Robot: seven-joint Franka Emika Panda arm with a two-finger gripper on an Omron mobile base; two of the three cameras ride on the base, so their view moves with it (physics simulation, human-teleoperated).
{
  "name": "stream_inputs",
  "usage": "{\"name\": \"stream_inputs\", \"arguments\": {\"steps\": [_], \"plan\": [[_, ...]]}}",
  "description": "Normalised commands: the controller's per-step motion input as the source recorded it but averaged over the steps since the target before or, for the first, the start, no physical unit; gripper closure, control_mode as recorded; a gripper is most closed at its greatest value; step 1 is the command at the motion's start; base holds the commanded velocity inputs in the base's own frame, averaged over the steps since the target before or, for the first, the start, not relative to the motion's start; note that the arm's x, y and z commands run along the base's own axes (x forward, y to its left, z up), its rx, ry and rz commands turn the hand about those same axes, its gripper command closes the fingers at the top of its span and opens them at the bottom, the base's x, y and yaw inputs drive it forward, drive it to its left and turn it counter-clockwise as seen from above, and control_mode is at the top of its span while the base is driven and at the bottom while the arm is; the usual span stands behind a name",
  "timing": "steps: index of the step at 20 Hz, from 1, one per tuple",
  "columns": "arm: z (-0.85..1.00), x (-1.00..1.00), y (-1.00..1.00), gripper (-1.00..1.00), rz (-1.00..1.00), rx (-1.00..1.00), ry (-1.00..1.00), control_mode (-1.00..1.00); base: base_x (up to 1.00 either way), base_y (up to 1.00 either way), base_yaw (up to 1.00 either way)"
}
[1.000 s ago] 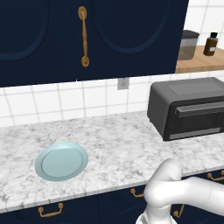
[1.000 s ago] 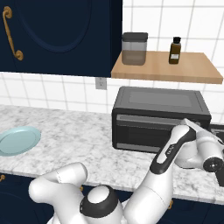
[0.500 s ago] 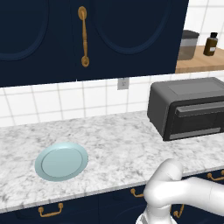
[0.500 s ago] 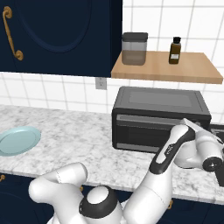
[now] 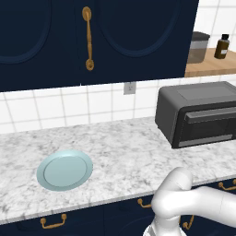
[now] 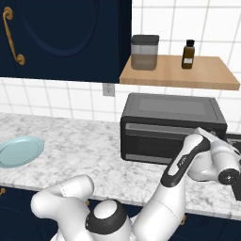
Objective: Pick up the kebab skewer and baguette bread, and place them inside the toaster oven. Close the toaster oven door and start by setting the timer.
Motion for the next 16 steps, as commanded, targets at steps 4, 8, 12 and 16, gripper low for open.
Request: {"name": "stream_inputs", "arguments": {"steps": [4, 8, 12, 16], "plan": [[-0.04, 0.19, 0.0, 1.0, 0.0, 0.02, 0.01, -1.0, 0.0, 0.0, 0.0], [-0.01, 0.0, 0.0, 1.0, 0.0, 0.0, 0.03, -1.0, 0.0, 0.0, 0.0], [-0.06, 0.0, 0.0, 1.0, 0.0, 0.08, 0.0, -1.0, 0.0, 0.0, 0.0], [-0.04, 0.0, -0.01, 1.0, 0.0, 0.22, 0.0, -1.0, 0.0, 0.0, 0.0]]}}
